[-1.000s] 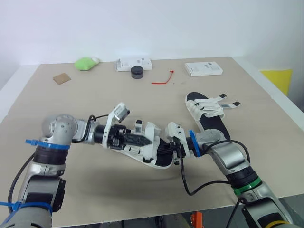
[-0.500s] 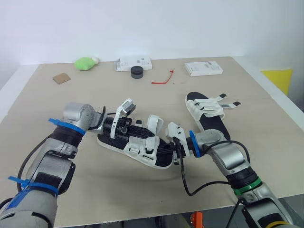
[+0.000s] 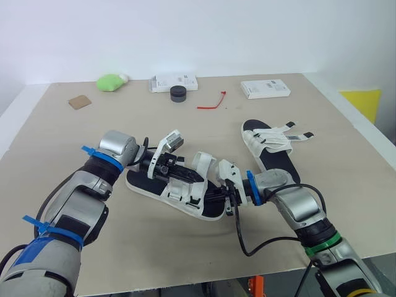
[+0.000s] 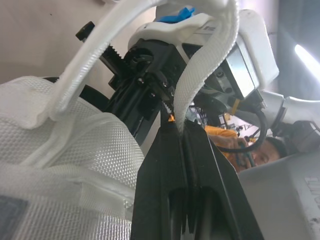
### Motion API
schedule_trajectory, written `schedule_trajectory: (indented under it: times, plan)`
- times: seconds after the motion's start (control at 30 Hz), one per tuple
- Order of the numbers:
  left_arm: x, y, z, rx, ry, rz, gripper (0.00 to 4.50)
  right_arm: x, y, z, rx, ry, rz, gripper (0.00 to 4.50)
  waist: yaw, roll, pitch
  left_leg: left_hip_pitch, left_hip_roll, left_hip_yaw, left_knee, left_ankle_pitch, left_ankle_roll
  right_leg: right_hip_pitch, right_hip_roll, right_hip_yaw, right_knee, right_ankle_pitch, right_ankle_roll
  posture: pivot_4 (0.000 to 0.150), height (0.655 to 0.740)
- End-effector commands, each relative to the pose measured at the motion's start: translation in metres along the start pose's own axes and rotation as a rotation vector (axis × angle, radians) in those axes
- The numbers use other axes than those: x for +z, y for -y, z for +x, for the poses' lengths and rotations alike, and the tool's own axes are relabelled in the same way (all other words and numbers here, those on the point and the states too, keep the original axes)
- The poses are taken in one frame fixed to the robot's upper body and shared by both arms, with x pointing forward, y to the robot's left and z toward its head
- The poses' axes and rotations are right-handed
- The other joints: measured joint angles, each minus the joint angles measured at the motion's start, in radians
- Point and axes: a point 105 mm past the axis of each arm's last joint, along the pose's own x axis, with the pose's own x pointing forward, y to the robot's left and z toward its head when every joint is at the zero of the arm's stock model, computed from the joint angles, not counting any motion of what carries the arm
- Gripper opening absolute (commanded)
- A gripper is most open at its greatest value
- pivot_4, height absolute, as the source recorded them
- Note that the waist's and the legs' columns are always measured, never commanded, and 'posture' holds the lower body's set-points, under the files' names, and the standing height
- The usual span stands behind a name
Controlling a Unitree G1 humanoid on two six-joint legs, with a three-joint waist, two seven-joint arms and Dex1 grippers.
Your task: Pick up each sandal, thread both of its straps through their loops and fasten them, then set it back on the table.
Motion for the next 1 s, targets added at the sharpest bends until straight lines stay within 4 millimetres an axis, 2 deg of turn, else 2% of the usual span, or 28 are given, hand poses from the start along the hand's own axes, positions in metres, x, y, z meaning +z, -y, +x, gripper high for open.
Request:
schedule_trajectory:
  times: [0.03,0.47,0.8,1.0]
  plan:
    - [0.008,0.010,-0.003,-0.016,-0.003,0.017,0.01,-0.020,-0.005,0.007,0.014,-0.054,0.069,0.00,0.000,0.000,0.000,0.000,0.000,0.000,0.000,0.000,0.000,0.000,0.000,0.000,0.000,0.000,0.000,0.150,0.7400]
    - [0.009,0.016,0.000,-0.050,0.004,-0.041,0.01,-0.022,-0.005,0.007,0.011,-0.056,0.074,0.00,0.000,0.000,0.000,0.000,0.000,0.000,0.000,0.000,0.000,0.000,0.000,0.000,0.000,0.000,0.000,0.150,0.7400]
    - [-0.008,0.004,-0.002,0.005,-0.046,-0.058,0.01,-0.023,-0.004,0.007,0.009,-0.060,0.076,0.00,0.000,0.000,0.000,0.000,0.000,0.000,0.000,0.000,0.000,0.000,0.000,0.000,0.000,0.000,0.000,0.150,0.7400]
    - [-0.020,-0.011,-0.002,0.071,-0.089,-0.031,0.01,-0.020,-0.003,0.009,0.011,-0.053,0.070,0.00,-0.001,0.000,0.000,0.001,0.000,0.000,0.000,0.000,0.000,0.000,0.000,0.000,0.001,0.000,0.000,0.150,0.7400]
